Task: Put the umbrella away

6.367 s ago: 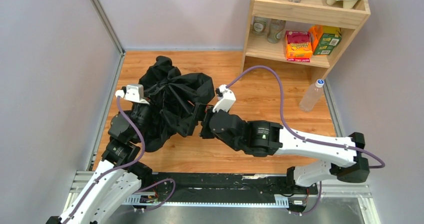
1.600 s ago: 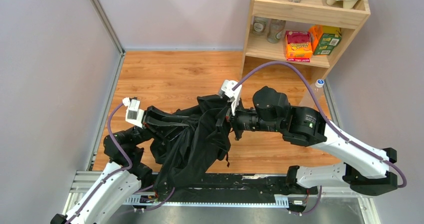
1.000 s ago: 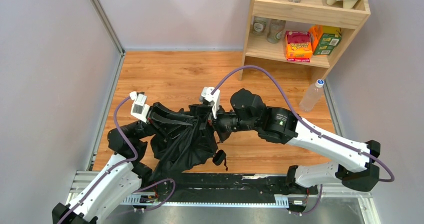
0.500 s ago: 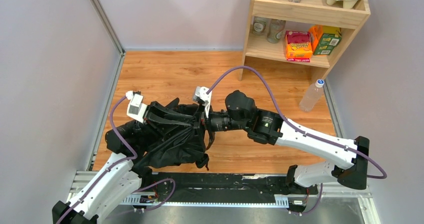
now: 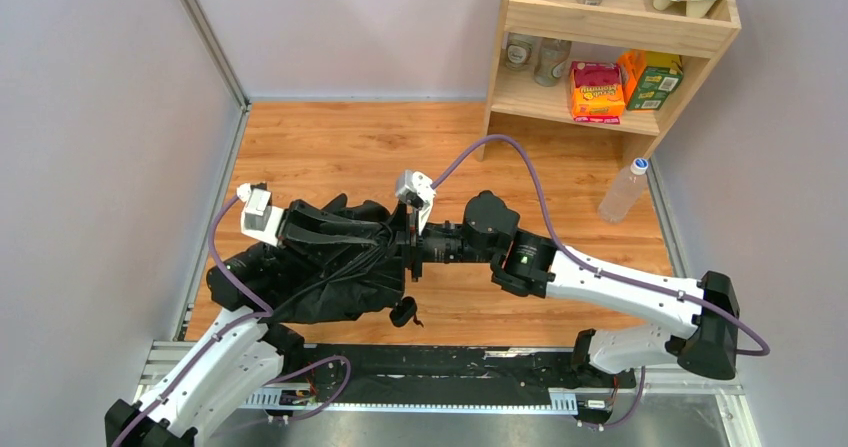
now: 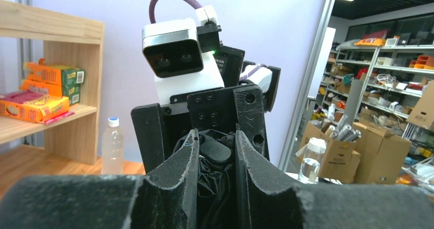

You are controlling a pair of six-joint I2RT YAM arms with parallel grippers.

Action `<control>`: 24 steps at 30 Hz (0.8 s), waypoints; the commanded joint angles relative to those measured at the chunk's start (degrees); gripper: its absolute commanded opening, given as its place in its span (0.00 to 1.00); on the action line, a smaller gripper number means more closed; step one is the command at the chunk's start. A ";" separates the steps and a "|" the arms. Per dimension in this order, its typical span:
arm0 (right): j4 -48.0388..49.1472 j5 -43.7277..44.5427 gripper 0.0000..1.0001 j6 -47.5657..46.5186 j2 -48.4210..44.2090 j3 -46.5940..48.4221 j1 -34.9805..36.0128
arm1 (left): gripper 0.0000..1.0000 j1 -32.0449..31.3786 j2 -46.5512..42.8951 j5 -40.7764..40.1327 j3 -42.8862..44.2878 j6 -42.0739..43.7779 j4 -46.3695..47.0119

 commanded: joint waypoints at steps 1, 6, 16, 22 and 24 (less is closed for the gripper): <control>7.75 -0.38 0.54 3.65 2.46 -0.38 0.74 | 0.00 -0.79 0.43 -2.74 1.32 -0.74 7.78; 9.51 -0.90 0.22 6.02 3.51 -0.12 0.83 | 0.00 -0.71 0.52 -2.56 1.40 -0.92 8.04; 9.43 2.34 0.00 7.26 -0.52 -4.59 0.74 | 0.12 -0.79 -2.55 -5.01 2.71 1.26 -1.68; -1.90 9.73 0.00 5.49 -9.65 -9.77 -1.10 | 0.68 -0.79 -10.82 -17.98 19.19 21.47 -57.62; -4.71 13.14 0.00 5.50 -13.34 -11.97 -1.63 | 0.68 -0.79 -11.00 -25.97 27.10 29.38 -77.14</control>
